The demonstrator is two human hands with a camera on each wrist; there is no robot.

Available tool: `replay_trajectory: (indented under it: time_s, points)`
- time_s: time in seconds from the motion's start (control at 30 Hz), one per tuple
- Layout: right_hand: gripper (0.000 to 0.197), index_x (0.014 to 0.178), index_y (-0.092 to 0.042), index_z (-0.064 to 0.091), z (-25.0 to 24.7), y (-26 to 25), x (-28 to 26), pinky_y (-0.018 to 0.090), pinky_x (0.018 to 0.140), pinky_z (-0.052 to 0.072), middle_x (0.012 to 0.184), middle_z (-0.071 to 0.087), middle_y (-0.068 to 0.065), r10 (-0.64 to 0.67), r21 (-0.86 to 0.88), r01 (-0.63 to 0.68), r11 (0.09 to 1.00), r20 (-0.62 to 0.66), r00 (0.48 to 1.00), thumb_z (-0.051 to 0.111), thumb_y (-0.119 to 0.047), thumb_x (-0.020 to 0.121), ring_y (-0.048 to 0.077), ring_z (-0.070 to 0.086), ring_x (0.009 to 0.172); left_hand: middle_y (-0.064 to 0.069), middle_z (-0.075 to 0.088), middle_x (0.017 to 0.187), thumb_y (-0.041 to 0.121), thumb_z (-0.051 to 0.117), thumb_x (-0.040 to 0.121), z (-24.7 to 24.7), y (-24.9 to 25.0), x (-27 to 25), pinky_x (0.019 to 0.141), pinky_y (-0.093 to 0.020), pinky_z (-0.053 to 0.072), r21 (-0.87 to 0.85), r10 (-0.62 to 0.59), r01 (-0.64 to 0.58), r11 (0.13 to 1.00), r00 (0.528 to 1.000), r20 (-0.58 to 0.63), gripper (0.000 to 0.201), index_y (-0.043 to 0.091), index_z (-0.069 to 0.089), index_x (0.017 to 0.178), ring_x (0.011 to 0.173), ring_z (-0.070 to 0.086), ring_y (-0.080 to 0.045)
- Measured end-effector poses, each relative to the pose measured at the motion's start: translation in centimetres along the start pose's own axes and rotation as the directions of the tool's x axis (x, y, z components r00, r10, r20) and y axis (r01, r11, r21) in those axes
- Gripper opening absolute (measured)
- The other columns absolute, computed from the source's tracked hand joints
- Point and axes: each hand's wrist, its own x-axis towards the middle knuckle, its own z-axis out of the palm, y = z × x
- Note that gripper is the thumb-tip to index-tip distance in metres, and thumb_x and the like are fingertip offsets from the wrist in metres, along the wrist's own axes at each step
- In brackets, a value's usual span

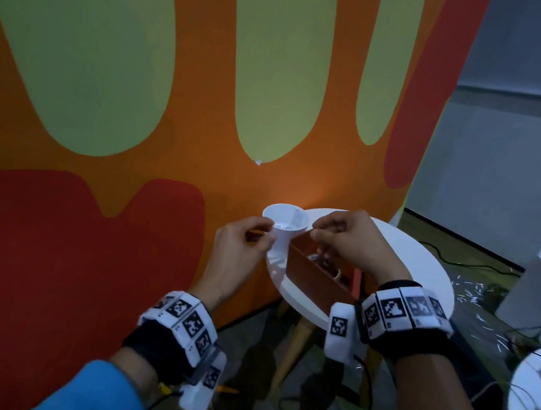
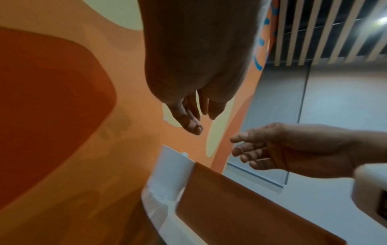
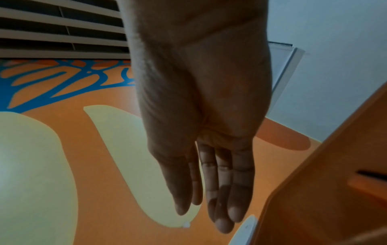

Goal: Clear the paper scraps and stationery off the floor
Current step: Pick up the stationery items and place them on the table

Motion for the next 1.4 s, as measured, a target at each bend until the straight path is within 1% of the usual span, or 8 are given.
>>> replay_trajectory:
  time_s: [0.27, 0.43, 0.57, 0.7, 0.93, 1.03, 1.2, 1.4]
  points:
    - [0.020, 0.102, -0.001, 0.068, 9.7, -0.9, 0.4, 0.033, 0.061, 0.055, 0.079, 0.070, 0.026, 0.007, -0.037, 0.007, 0.999, 0.348, 0.937, 0.075, -0.008, 0.084, 0.029, 0.065, 0.065, 0.004, 0.074, 0.080, 0.030, 0.068, 0.093, -11.2, -7.2, -3.2, 0.063, -0.033, 0.061, 0.213, -0.219, 0.197, 0.957, 0.972, 0.085, 0.018, 0.018, 0.074, 0.106, 0.069, 0.072, -0.013]
    - [0.016, 0.098, -0.008, 0.069, 21.2, 3.1, -1.0, 0.029, 0.057, 0.052, 0.070, 0.070, 0.015, 0.228, -0.295, -0.026, 0.955, 0.673, 0.703, 0.076, -0.011, 0.084, 0.020, 0.061, 0.057, -0.003, 0.075, 0.074, 0.026, 0.071, 0.092, -14.6, -15.9, -7.9, 0.062, -0.035, 0.061, 0.346, -0.414, 0.329, 0.879, 0.886, 0.209, 0.010, 0.017, 0.076, 0.093, 0.071, 0.073, -0.029]
    - [0.013, 0.081, -0.002, 0.074, 30.8, 10.6, -3.6, 0.041, 0.063, 0.055, 0.065, 0.069, 0.009, 0.363, -0.462, 0.017, 0.887, 0.718, 0.595, 0.074, -0.013, 0.074, 0.023, 0.062, 0.061, -0.002, 0.074, 0.072, 0.025, 0.070, 0.092, -14.6, -24.0, -13.0, 0.055, -0.028, 0.057, 0.385, -0.558, 0.448, 0.807, 0.793, 0.246, 0.011, 0.017, 0.075, 0.087, 0.059, 0.068, -0.019]
    - [0.008, 0.085, -0.009, 0.072, 36.8, 16.5, -5.1, 0.026, 0.066, 0.051, 0.090, 0.070, 0.017, 0.449, -0.600, 0.043, 0.799, 0.643, 0.621, 0.073, -0.013, 0.080, 0.021, 0.066, 0.080, 0.000, 0.075, 0.081, 0.015, 0.066, 0.092, -12.4, -30.7, -16.8, 0.065, -0.031, 0.057, 0.410, -0.631, 0.500, 0.763, 0.713, 0.306, 0.015, 0.014, 0.076, 0.081, 0.069, 0.068, -0.008]
    - [0.030, 0.106, -0.006, 0.065, 41.1, 26.0, -3.1, 0.036, 0.082, 0.051, 0.109, 0.067, 0.017, 0.512, -0.663, -0.113, 0.740, 0.448, 0.733, 0.068, -0.028, 0.085, 0.033, 0.066, 0.103, -0.008, 0.073, 0.090, 0.003, 0.057, 0.089, -5.2, -38.7, -19.7, 0.086, -0.031, 0.050, 0.443, -0.685, 0.523, 0.728, 0.580, 0.441, 0.017, 0.010, 0.072, 0.088, 0.087, 0.067, -0.023]
    - [0.027, 0.103, -0.007, 0.065, 42.1, 29.2, -2.7, 0.035, 0.084, 0.050, 0.109, 0.066, 0.018, 0.565, -0.664, -0.212, 0.717, 0.375, 0.735, 0.064, -0.029, 0.087, 0.032, 0.065, 0.104, -0.010, 0.073, 0.086, 0.004, 0.056, 0.092, -2.3, -41.3, -20.5, 0.076, -0.034, 0.057, 0.389, -0.745, 0.637, 0.666, 0.536, 0.397, 0.014, 0.004, 0.070, 0.090, 0.082, 0.070, -0.025]
    - [0.019, 0.096, 0.000, 0.072, 44.7, 31.4, -4.4, 0.032, 0.073, 0.047, 0.095, 0.070, 0.016, 0.566, -0.591, -0.267, 0.762, 0.405, 0.718, 0.069, -0.015, 0.086, 0.025, 0.068, 0.095, -0.015, 0.068, 0.060, 0.012, 0.059, 0.098, 2.1, -45.0, -22.4, 0.041, -0.024, 0.051, 0.125, -0.892, 0.917, 0.379, 0.326, 0.312, 0.024, -0.007, 0.063, 0.082, 0.047, 0.068, -0.020]
    - [0.021, 0.104, -0.016, 0.069, 48.4, 33.7, -6.2, 0.033, 0.086, 0.051, 0.105, 0.072, 0.006, 0.442, -0.437, -0.232, 0.869, 0.474, 0.761, 0.068, -0.025, 0.086, 0.024, 0.066, 0.101, -0.015, 0.069, 0.066, 0.010, 0.072, 0.088, 4.6, -46.3, -22.9, 0.037, -0.025, 0.049, -0.093, -0.950, 0.954, 0.284, 0.294, 0.110, 0.021, 0.004, 0.065, 0.069, 0.043, 0.065, -0.022]
